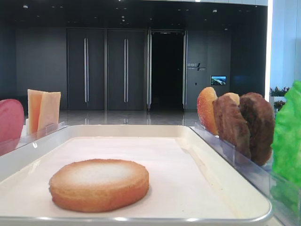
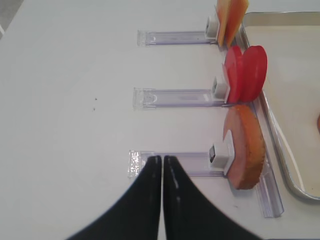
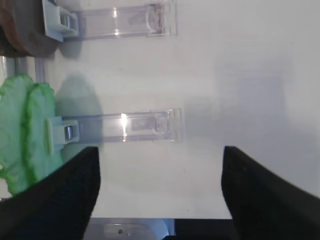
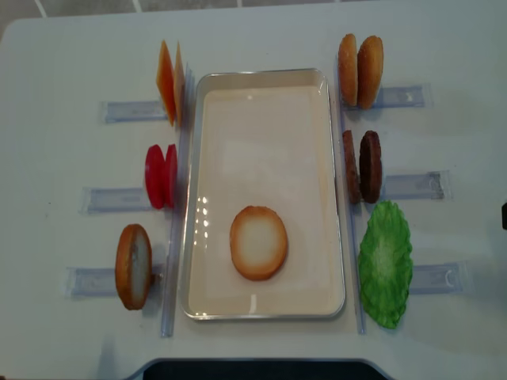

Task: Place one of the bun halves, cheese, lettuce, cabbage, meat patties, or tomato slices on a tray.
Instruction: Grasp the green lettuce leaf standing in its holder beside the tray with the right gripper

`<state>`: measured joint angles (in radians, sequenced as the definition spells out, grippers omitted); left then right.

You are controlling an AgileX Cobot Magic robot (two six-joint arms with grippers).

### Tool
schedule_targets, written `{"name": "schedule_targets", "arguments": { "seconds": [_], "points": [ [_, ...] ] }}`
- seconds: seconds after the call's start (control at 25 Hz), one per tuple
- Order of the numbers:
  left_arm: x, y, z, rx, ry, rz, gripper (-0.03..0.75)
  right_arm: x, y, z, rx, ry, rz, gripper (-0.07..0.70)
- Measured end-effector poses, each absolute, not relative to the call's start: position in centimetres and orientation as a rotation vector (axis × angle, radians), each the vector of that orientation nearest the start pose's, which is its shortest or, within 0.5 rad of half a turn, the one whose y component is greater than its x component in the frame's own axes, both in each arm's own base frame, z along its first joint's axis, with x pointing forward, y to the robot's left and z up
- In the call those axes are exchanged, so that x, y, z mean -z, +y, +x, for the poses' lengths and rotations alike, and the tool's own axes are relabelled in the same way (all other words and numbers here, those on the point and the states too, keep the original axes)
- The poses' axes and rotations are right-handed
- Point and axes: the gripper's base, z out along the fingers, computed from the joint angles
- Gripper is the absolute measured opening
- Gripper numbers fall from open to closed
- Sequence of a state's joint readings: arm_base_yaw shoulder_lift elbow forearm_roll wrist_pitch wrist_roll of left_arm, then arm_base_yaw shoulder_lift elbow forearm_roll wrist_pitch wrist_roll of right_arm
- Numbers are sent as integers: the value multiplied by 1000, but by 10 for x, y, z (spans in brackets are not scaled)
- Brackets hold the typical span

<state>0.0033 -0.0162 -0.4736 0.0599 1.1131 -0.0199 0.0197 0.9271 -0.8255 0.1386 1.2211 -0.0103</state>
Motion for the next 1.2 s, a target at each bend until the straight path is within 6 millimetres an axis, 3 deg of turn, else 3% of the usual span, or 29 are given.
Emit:
{"name": "schedule_targets", "arguments": {
  "seconds": [0.2, 0.44, 0.88, 1.2],
  "points": [
    [-266, 5, -7, -62, 2106, -29, -7, -310, 15, 165, -204, 2829, 50, 512],
    [-266, 5, -7, -62, 2106, -29, -7, -312, 20, 165, -212, 2830, 87, 512],
    [-266, 5, -7, -62, 2106, -29, -7, -314, 82, 144, -359, 2875, -59, 512],
    [-266, 5, -7, -62, 2106, -29, -7, -314, 108, 126, -395, 2896, -131, 512]
  ]
}}
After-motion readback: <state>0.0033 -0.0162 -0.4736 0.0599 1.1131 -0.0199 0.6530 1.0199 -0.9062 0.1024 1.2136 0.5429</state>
